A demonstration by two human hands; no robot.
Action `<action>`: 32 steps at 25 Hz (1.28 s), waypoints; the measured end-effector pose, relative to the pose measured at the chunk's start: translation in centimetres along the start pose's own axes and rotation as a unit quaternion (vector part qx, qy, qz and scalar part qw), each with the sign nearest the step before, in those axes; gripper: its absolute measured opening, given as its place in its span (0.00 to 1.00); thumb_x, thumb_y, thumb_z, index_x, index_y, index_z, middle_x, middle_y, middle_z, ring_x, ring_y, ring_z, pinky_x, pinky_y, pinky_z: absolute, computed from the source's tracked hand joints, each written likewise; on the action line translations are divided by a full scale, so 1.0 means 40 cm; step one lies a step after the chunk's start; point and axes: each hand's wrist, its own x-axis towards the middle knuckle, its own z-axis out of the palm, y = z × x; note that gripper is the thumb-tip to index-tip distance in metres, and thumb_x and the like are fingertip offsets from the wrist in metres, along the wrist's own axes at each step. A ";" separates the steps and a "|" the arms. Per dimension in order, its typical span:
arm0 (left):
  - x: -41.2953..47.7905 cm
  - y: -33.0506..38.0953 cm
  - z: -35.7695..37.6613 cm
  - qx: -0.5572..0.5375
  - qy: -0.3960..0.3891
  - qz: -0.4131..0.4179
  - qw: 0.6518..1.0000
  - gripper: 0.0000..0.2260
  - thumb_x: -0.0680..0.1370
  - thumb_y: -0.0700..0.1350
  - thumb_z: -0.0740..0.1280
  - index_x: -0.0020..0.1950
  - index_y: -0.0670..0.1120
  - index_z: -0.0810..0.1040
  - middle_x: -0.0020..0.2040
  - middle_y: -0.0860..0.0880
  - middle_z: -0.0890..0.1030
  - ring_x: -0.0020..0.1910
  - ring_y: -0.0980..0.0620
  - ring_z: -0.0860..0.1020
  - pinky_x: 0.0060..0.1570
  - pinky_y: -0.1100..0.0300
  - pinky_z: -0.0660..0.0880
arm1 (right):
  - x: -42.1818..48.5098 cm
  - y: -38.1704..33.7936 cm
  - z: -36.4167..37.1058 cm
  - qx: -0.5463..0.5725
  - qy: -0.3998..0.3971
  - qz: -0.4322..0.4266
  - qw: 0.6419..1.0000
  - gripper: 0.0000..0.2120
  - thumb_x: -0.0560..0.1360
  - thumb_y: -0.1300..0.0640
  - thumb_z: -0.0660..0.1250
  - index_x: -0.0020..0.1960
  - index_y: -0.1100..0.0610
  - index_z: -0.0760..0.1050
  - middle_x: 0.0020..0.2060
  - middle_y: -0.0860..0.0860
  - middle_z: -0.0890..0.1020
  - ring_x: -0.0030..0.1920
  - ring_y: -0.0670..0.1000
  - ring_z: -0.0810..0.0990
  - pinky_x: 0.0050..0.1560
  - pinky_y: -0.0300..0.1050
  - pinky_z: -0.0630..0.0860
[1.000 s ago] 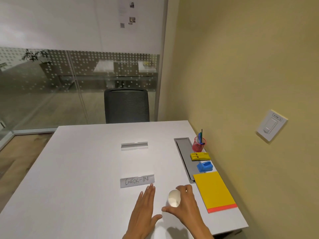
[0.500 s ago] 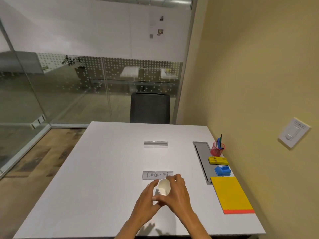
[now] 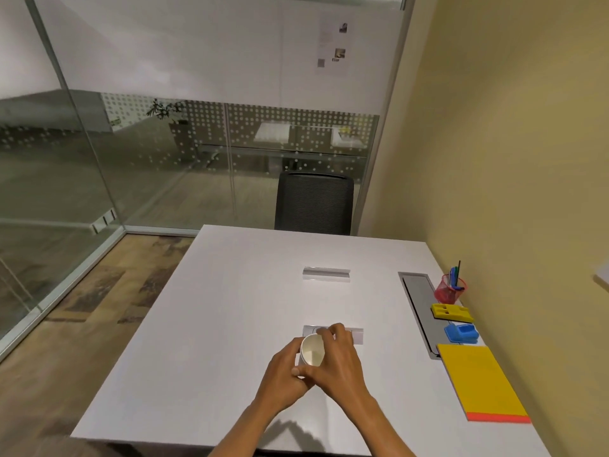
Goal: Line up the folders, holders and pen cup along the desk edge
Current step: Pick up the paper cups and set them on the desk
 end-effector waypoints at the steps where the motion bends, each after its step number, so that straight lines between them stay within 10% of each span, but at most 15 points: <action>1: 0.025 -0.018 -0.023 -0.002 -0.006 0.001 1.000 0.25 0.66 0.50 0.72 0.60 0.66 0.72 0.55 0.68 0.80 0.52 0.64 0.81 0.48 0.58 0.82 | 0.026 -0.017 0.018 0.003 0.003 0.005 1.000 0.41 0.57 0.31 0.74 0.63 0.50 0.70 0.57 0.47 0.69 0.58 0.50 0.71 0.46 0.42 0.76; 11: 0.260 -0.278 -0.264 0.009 -0.057 0.003 0.998 0.27 0.68 0.51 0.74 0.64 0.64 0.70 0.58 0.65 0.80 0.56 0.61 0.80 0.50 0.63 0.81 | 0.283 -0.255 0.230 -0.006 0.016 0.088 0.996 0.35 0.60 0.40 0.76 0.62 0.51 0.71 0.56 0.47 0.70 0.57 0.50 0.71 0.48 0.43 0.77; 14: 0.308 -0.306 -0.276 -0.153 -0.100 -0.043 0.982 0.27 0.66 0.50 0.74 0.64 0.60 0.73 0.58 0.59 0.81 0.58 0.53 0.81 0.53 0.50 0.83 | 0.319 -0.280 0.260 0.034 0.017 0.124 0.992 0.34 0.58 0.41 0.76 0.60 0.51 0.71 0.53 0.46 0.69 0.55 0.50 0.73 0.46 0.42 0.77; 17: 0.345 -0.312 -0.268 -0.346 -0.114 -0.157 0.918 0.20 0.65 0.49 0.75 0.56 0.53 0.80 0.54 0.52 0.83 0.55 0.47 0.82 0.53 0.50 0.81 | 0.349 -0.282 0.278 0.055 0.010 0.149 0.987 0.35 0.56 0.42 0.75 0.59 0.50 0.71 0.51 0.46 0.68 0.53 0.50 0.74 0.47 0.41 0.78; 20: 0.367 -0.294 -0.255 -0.547 -0.131 -0.315 0.764 0.14 0.68 0.49 0.73 0.51 0.46 0.81 0.48 0.44 0.76 0.48 0.48 0.77 0.41 0.56 0.76 | 0.380 -0.264 0.287 0.036 -0.006 0.152 0.988 0.32 0.57 0.42 0.74 0.58 0.49 0.73 0.50 0.47 0.69 0.52 0.50 0.73 0.48 0.39 0.75; 22: 0.378 -0.291 -0.245 -0.564 -0.122 -0.342 0.742 0.13 0.69 0.49 0.72 0.51 0.46 0.80 0.48 0.44 0.74 0.49 0.48 0.76 0.40 0.57 0.75 | 0.394 -0.249 0.293 0.026 -0.007 0.147 0.989 0.30 0.58 0.42 0.74 0.58 0.49 0.74 0.49 0.47 0.69 0.52 0.50 0.72 0.49 0.39 0.74; 32: 0.401 -0.293 -0.201 -0.472 -0.084 -0.336 0.811 0.14 0.69 0.49 0.72 0.52 0.45 0.78 0.49 0.42 0.73 0.51 0.45 0.73 0.41 0.54 0.71 | 0.425 -0.188 0.261 0.055 -0.062 0.172 0.982 0.34 0.55 0.43 0.75 0.58 0.46 0.66 0.50 0.46 0.68 0.54 0.50 0.71 0.51 0.47 0.77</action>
